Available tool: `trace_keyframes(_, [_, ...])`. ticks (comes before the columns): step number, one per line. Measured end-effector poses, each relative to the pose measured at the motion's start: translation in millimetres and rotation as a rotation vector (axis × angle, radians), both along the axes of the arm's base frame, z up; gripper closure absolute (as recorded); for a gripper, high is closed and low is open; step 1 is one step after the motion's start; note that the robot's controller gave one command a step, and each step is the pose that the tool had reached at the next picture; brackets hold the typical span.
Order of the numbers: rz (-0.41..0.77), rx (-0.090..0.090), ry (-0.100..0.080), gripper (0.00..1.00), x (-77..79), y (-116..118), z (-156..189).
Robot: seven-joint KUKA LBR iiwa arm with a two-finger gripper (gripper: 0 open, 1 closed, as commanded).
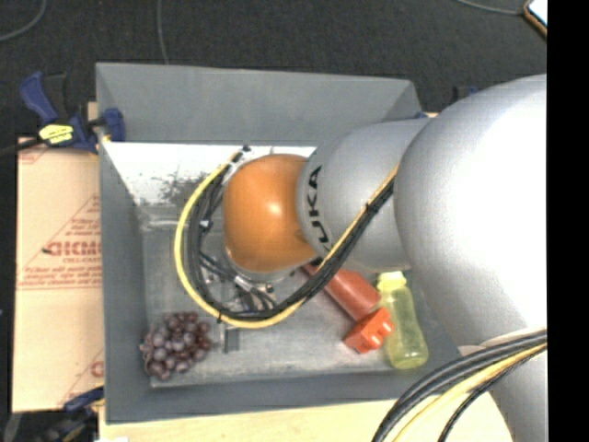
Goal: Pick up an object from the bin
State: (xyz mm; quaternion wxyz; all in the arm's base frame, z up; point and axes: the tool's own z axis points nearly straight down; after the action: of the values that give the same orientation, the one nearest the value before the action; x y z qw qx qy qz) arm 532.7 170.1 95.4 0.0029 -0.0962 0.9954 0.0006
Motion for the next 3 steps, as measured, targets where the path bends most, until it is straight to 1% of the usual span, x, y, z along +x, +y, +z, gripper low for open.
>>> trace_keyframes(1, [0.429, -0.003, -0.018, 0.0, -11.5, 12.2, 68.0])
trace_keyframes(2, [0.188, 0.0, 0.008, 0.0, -41.0, 64.2, 3.8])
trace_keyframes(3, [0.667, -0.014, -0.014, 0.0, -45.2, 64.8, -24.9])
